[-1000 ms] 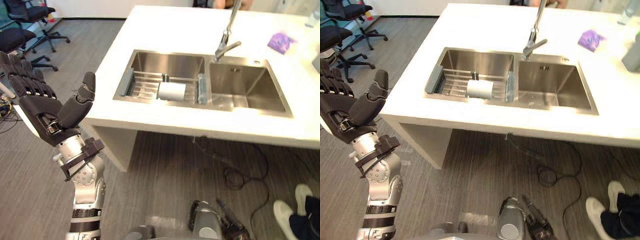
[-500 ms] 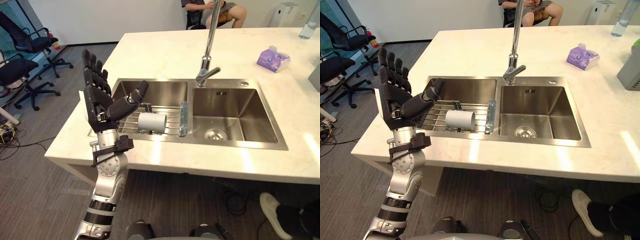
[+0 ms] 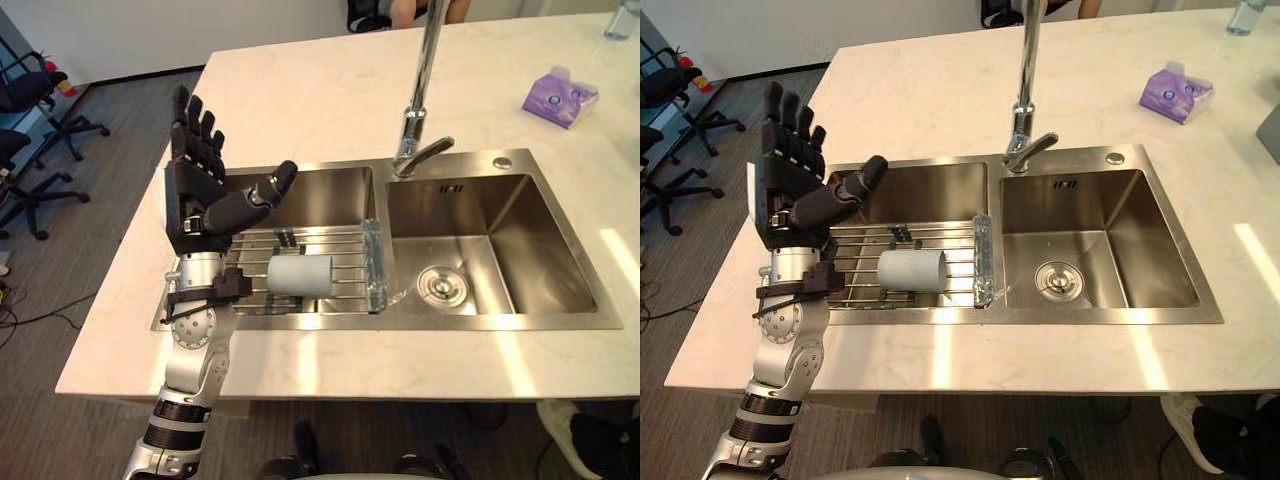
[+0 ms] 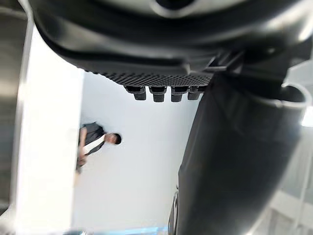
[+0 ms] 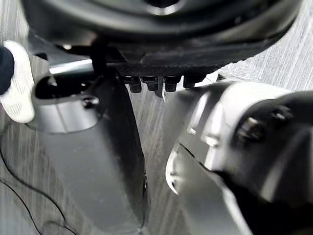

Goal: Walk over to the sink, pick up the cup, carry it to the dishwasher, place the cup inside the dishwasher, then close the dishwasher door

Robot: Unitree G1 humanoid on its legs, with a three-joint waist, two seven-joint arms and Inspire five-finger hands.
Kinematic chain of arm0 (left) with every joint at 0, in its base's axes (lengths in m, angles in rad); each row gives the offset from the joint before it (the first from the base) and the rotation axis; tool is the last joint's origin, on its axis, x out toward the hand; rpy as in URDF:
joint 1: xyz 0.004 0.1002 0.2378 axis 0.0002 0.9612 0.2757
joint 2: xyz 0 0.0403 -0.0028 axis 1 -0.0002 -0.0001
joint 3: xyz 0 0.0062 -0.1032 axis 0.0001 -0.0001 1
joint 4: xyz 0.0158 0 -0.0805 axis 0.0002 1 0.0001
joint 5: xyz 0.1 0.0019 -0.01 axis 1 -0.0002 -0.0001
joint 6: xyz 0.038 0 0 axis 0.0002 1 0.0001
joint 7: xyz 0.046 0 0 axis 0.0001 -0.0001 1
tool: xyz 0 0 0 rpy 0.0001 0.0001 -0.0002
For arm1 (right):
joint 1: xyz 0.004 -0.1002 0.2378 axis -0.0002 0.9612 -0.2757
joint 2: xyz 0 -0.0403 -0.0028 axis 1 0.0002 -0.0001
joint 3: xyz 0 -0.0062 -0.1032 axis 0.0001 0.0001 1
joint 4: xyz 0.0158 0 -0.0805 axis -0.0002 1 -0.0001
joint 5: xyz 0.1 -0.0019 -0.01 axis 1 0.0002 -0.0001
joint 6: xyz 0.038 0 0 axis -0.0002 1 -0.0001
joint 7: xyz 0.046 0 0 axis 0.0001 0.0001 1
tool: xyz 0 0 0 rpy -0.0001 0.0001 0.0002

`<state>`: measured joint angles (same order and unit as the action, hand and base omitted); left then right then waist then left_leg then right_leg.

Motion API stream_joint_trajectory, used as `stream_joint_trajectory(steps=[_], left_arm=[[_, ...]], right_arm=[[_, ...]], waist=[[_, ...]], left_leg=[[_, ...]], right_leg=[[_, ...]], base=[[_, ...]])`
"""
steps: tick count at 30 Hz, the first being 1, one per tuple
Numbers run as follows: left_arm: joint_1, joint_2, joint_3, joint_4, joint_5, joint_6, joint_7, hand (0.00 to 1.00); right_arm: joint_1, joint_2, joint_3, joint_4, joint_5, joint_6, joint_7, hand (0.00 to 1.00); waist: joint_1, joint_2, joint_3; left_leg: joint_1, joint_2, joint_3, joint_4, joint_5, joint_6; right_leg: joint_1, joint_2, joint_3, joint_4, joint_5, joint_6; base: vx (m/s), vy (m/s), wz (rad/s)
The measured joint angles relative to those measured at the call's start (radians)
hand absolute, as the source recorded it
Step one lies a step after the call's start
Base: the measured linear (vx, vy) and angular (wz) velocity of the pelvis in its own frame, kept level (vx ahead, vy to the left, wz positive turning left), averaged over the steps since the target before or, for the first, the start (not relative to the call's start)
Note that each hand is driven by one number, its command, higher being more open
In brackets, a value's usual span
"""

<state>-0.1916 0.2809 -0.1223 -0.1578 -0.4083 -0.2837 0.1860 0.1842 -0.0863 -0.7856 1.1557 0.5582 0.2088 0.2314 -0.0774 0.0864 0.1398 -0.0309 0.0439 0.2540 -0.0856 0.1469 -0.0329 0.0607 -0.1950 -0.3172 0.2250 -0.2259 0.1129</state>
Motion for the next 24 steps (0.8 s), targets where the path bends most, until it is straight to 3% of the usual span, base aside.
stream_joint_trajectory(steps=[3, 7, 11, 20, 24], left_arm=[[0.000, 0.022, -0.040, 0.030, 0.125, 0.018, -0.014, 1.00], [0.001, 0.043, -0.046, 0.041, 0.341, 0.020, -0.017, 1.00], [0.001, 0.132, -0.063, 0.034, 0.491, 0.066, -0.024, 1.00], [0.002, 0.238, -0.072, -0.011, 0.530, 0.151, -0.125, 1.00], [0.002, 0.263, -0.090, -0.013, 0.549, 0.218, -0.232, 1.00]], right_arm=[[-0.014, -0.007, -0.019, 0.009, -0.012, -0.007, -0.017, 1.00], [-0.019, -0.006, -0.035, 0.017, -0.012, -0.008, -0.043, 1.00], [-0.018, -0.006, -0.043, 0.051, -0.012, -0.005, -0.045, 1.00], [-0.025, -0.018, -0.031, 0.048, -0.011, 0.015, -0.041, 1.00], [-0.037, -0.031, 0.012, 0.040, -0.010, 0.027, -0.044, 1.00]], waist=[[-0.021, 0.002, -0.001], [-0.021, 0.003, -0.001], [-0.021, 0.006, -0.001], [-0.018, 0.008, -0.001], [-0.019, 0.007, -0.001]], left_leg=[[0.000, 0.000, -0.001, 0.000, 0.000, 0.000], [0.000, -0.002, -0.010, 0.000, -0.001, 0.000], [0.000, -0.003, -0.024, 0.000, -0.011, 0.001], [-0.014, -0.016, -0.041, -0.001, -0.007, 0.013], [-0.015, -0.018, -0.047, -0.001, -0.006, 0.013]], right_leg=[[0.014, 0.004, 0.001, -0.042, 0.025, 0.004], [0.031, 0.007, 0.002, -0.093, 0.059, 0.010], [0.045, 0.012, -0.008, -0.128, 0.079, 0.015], [0.060, 0.016, -0.026, -0.173, 0.106, 0.024], [0.066, 0.016, -0.032, -0.179, 0.109, 0.026]], base=[[0.01, 0.024, -0.09], [-0.02, 0.051, -0.07], [-0.05, 0.044, 0.02], [-0.02, 0.018, 0.05], [0.02, -0.005, 0.02]])
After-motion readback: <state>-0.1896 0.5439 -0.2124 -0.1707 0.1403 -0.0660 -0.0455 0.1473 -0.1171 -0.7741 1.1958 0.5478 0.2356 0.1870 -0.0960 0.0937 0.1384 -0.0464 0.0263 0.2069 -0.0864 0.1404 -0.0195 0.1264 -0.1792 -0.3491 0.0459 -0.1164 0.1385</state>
